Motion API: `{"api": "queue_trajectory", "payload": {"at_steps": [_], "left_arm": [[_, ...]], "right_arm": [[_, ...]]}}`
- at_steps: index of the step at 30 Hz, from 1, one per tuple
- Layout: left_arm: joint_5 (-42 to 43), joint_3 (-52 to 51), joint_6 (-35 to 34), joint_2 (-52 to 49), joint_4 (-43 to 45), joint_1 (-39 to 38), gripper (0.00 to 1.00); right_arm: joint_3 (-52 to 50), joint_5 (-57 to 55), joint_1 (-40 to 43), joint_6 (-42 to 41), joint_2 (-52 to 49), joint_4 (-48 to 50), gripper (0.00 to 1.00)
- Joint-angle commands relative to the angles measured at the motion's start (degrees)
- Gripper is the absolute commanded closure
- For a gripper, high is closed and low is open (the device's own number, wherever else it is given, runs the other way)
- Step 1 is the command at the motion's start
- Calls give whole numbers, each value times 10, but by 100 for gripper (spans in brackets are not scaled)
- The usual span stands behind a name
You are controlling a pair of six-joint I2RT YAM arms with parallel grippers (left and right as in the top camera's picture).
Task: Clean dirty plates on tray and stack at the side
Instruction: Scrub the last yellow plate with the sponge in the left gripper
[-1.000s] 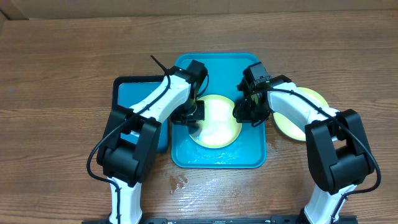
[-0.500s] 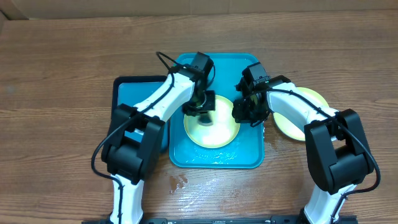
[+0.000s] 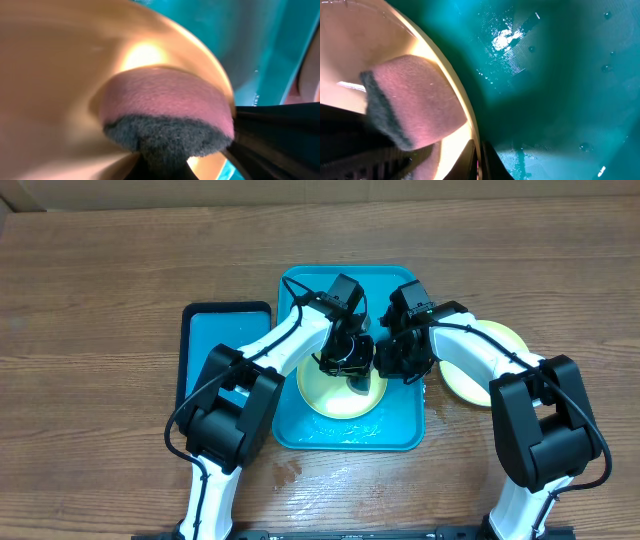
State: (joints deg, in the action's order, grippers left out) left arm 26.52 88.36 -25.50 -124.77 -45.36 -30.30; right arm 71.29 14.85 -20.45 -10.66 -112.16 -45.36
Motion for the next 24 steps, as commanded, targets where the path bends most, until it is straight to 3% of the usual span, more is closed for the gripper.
{"api": "queue_trajectory", "payload": {"at_steps": [1,12,19,24], "left_arm": [[-137,0,10,-25,-14,30,96],[-341,66,20,-25,-118,52,96],[-338,75,28,-25,-203,51,96],[-236,75,41,-25,-240,52,96]], "right_arm": [[-8,-21,-2,5,-22,1,96],[-8,-21,-2,5,-22,1,96],[-8,-21,-2,5,-22,1,96],[-8,-21,-2,5,-22,2,96]]}}
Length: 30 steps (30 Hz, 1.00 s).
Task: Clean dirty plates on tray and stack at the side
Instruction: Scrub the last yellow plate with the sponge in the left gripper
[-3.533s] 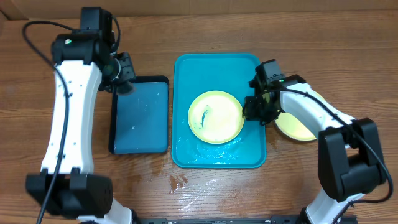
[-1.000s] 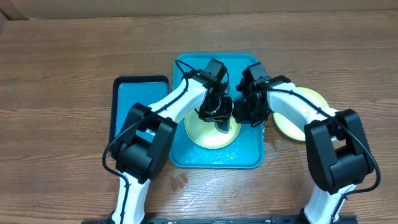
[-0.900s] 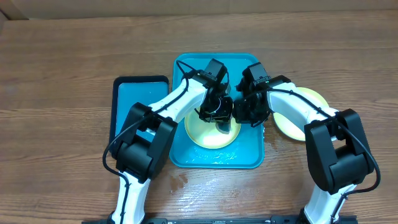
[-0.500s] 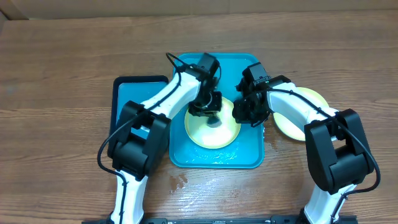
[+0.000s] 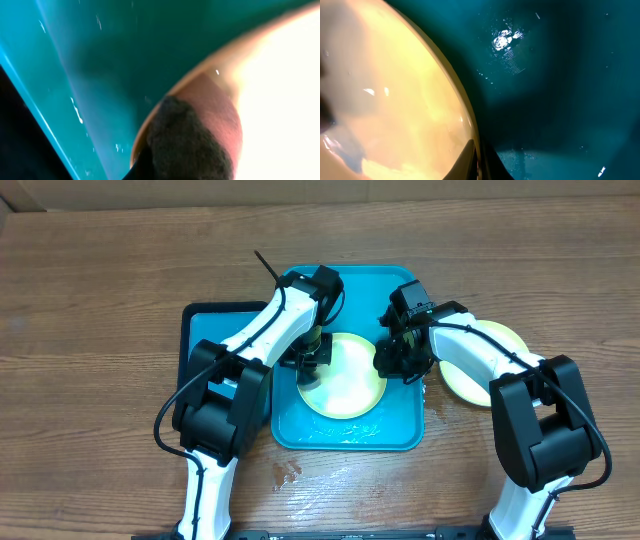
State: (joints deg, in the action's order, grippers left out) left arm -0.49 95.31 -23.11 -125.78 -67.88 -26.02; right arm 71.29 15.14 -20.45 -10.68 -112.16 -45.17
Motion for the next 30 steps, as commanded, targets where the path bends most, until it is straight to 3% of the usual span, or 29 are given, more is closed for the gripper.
{"api": "queue_trajectory", "payload": {"at_steps": [1,5,15,22,30], "left_arm": [[64,4,17,-15,-14,9,96],[157,4,16,-15,34,0,96],[156,4,-42,-16,198,-36,96],[199,4,-43,-40,192,-72,96],[240,4,-48,-50,113,-70,96]], "right_arm": [[-8,-24,-2,5,-22,1,96],[-8,-24,-2,5,-22,3,96],[-8,-24,-2,5,-22,3,96],[-8,-24,-2,5,-22,3,96],[-8,-24,-2,5,-22,3,96]]}}
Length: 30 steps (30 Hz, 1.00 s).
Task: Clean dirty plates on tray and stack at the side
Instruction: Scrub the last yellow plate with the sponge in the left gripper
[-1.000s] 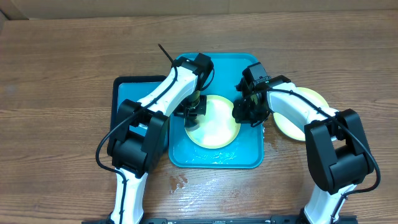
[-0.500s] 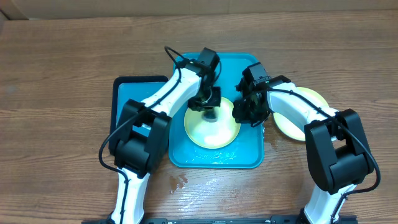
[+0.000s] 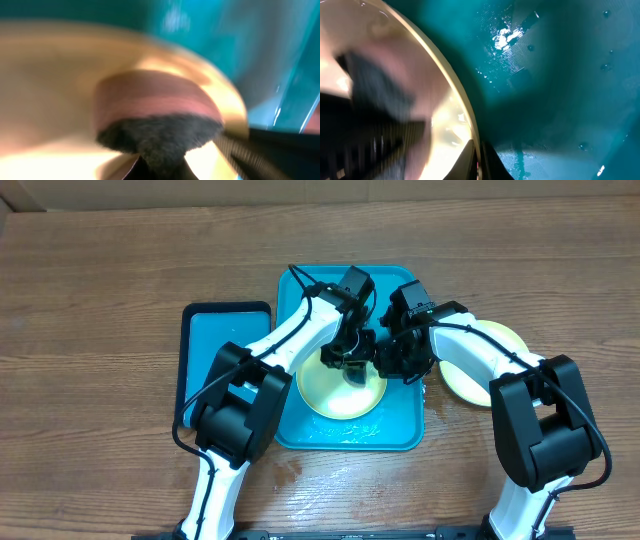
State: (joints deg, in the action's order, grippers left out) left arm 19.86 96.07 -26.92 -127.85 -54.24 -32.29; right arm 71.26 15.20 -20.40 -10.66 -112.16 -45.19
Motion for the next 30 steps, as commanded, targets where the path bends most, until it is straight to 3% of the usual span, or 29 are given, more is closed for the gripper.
{"api": "queue_trajectory", "payload": {"at_steps": [1,7,17,23,27,30], "left_arm": [[37,-3,-15,-29,-35,-3,96],[38,-3,0,-29,-96,3,96],[-328,-3,-14,-26,-173,5,96],[-456,-2,-14,-26,-156,18,96],[-485,13,-14,-26,-156,31,96],[-455,38,-14,-26,-160,40,96]], "right_arm": [[-8,-25,-3,5,-22,3,96],[-8,-25,-3,5,-22,3,96],[-8,-25,-3,5,-22,3,96],[-8,-25,-3,5,-22,3,96],[-8,-25,-3,5,-22,3,96],[-8,-25,-3,5,-22,3,96]]}}
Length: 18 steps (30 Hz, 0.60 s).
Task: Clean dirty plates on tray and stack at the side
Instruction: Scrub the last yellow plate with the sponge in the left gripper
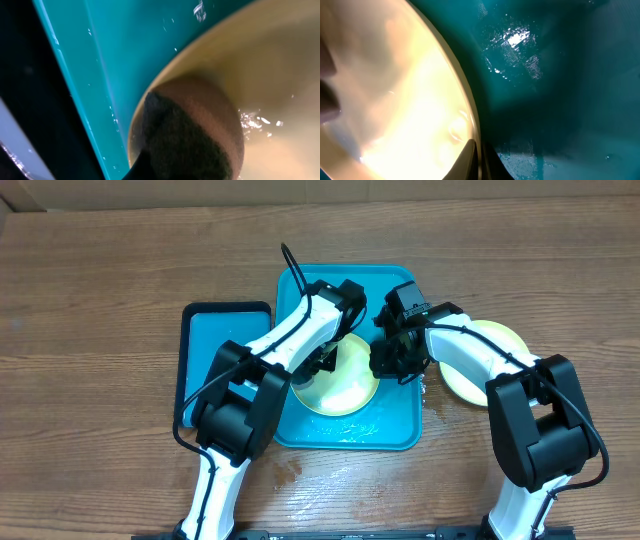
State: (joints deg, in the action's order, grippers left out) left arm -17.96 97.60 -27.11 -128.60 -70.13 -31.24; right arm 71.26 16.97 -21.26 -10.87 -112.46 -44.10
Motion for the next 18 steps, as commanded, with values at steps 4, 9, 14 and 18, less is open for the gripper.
{"api": "queue_trajectory", "payload": {"at_steps": [4,9,14,18], "left_arm": [[56,52,-12,-19,13,38,96],[323,42,-12,-24,102,36,96],[404,19,-12,-24,142,12,96],[405,18,4,-22,112,4,96]], "right_arm": [[-8,-43,6,7,-19,-8,96],[-8,-43,6,7,-19,-8,96],[-8,-43,6,7,-19,-8,96],[-8,-43,6,7,-19,-9,96]]}}
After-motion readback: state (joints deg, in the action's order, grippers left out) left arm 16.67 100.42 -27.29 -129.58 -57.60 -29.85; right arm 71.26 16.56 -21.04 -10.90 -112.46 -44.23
